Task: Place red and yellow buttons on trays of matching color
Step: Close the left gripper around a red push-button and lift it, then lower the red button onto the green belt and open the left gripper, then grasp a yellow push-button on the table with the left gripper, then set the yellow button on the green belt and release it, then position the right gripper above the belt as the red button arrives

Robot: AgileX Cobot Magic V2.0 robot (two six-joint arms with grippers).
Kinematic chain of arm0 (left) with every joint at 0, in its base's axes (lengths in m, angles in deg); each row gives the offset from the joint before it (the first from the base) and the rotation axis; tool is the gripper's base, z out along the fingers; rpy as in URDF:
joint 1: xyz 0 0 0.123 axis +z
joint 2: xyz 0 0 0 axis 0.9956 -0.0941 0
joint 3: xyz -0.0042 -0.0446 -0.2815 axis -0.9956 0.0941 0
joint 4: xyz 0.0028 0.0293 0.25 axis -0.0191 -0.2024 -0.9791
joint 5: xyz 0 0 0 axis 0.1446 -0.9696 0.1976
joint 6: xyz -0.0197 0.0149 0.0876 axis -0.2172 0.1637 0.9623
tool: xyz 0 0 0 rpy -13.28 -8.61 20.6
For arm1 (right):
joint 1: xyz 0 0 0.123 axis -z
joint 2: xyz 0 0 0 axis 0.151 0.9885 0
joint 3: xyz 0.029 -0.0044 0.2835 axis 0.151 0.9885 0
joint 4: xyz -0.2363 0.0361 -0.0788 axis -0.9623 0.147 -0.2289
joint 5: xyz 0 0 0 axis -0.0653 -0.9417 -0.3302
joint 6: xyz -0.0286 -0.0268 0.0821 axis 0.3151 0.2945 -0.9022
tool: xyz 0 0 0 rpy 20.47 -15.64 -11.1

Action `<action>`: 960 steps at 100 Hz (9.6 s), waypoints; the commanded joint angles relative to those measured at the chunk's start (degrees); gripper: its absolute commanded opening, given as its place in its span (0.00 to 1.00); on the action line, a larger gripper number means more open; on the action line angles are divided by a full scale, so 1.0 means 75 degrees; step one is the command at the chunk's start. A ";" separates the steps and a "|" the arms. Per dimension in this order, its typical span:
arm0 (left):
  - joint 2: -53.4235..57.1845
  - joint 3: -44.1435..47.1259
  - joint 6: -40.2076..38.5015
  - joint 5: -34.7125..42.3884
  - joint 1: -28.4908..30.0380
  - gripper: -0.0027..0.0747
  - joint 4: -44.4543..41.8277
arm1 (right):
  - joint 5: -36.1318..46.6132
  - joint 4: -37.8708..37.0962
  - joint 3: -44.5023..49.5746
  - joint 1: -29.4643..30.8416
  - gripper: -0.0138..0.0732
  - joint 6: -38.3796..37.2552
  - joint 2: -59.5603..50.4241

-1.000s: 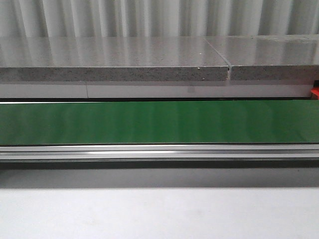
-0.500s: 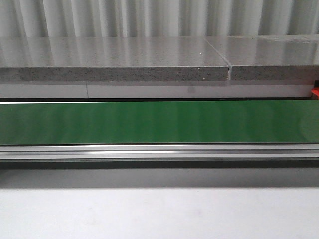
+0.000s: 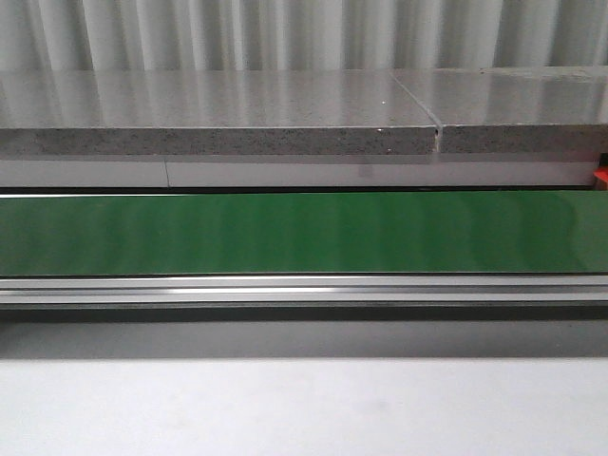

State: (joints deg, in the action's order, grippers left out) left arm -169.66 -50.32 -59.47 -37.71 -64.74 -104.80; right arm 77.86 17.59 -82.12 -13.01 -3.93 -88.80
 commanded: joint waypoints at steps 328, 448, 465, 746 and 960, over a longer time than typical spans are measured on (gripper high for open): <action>0.2548 -0.2669 0.4248 -0.2935 0.0519 0.74 0.2593 | 0.0629 -0.0094 -0.0109 -0.0009 0.05 0.0039 -0.0068; -0.0439 -0.1921 0.4032 -0.1314 0.2045 0.74 0.2683 | 0.0629 -0.0094 -0.0109 -0.0009 0.05 0.0039 -0.0068; -0.0727 -0.1921 0.4032 -0.1004 0.2088 0.74 0.2794 | 0.0629 -0.0094 -0.0109 -0.0009 0.05 0.0039 -0.0068; -0.1426 -0.4972 0.5928 -0.3762 -0.2173 0.73 0.3670 | 0.0623 -0.0094 -0.0109 -0.0009 0.05 0.0039 -0.0068; 0.7361 0.0600 0.6120 -0.0825 -0.3468 0.01 0.3957 | 0.0539 0.0523 -0.1911 -0.0009 0.05 -0.0025 0.0556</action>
State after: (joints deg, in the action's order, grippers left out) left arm -114.20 -44.35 -13.45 -48.67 -90.33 -75.35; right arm 84.12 19.83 -89.41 -13.01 -4.08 -87.96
